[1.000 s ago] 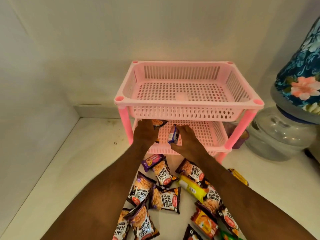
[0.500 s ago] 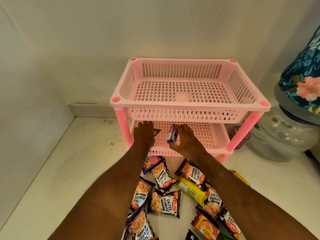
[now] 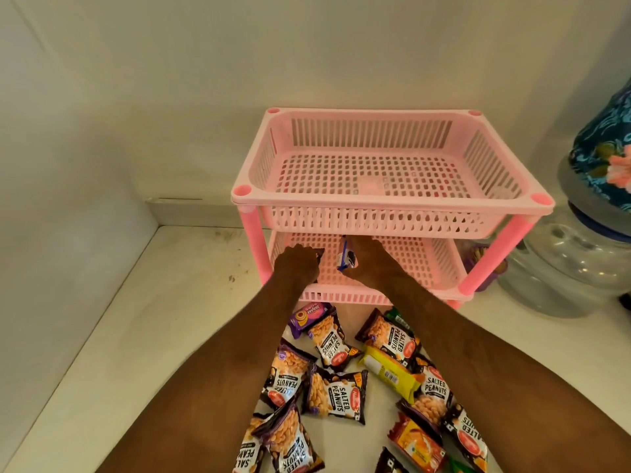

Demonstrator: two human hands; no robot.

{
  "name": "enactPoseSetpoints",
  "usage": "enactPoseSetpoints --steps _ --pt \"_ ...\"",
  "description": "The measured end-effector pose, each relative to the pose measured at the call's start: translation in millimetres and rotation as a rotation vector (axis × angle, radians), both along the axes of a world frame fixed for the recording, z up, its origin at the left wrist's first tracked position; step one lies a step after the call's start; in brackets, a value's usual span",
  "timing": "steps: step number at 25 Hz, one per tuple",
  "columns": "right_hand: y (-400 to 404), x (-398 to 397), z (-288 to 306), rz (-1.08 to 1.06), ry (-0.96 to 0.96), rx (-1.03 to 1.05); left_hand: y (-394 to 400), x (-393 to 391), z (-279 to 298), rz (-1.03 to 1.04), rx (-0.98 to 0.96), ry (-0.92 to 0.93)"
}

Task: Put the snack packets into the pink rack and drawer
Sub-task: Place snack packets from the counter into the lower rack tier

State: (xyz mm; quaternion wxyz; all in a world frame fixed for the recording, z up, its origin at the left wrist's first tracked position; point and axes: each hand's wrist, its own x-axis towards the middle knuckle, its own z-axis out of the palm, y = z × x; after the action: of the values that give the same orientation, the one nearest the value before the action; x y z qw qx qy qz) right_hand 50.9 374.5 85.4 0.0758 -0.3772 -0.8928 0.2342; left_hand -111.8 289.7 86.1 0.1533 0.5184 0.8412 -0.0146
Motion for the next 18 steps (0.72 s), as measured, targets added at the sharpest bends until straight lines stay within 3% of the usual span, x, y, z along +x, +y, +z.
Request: enactPoseSetpoints --steps 3,5,7,10,15,18 --pt "10.7 -11.1 5.8 0.055 -0.13 -0.117 -21.4 19.6 0.6 -0.033 0.13 0.071" --pt "13.5 -17.9 6.6 0.076 -0.202 -0.182 -46.8 31.9 -5.5 -0.152 0.356 0.154" --pt "12.9 -20.8 6.7 0.144 -0.258 -0.16 -76.3 45.1 -13.4 -0.138 0.582 0.134" --pt "2.6 -32.3 -8.7 0.167 -0.267 -0.164 -118.4 57.5 -33.5 -0.035 0.661 0.041" --pt "9.1 -31.6 -3.4 0.087 -0.11 -0.27 -150.4 72.3 -49.3 0.046 0.628 -0.121" --pt "-2.8 -11.5 0.9 -0.011 0.112 -0.295 -171.8 86.4 -54.3 0.089 0.619 -0.124"
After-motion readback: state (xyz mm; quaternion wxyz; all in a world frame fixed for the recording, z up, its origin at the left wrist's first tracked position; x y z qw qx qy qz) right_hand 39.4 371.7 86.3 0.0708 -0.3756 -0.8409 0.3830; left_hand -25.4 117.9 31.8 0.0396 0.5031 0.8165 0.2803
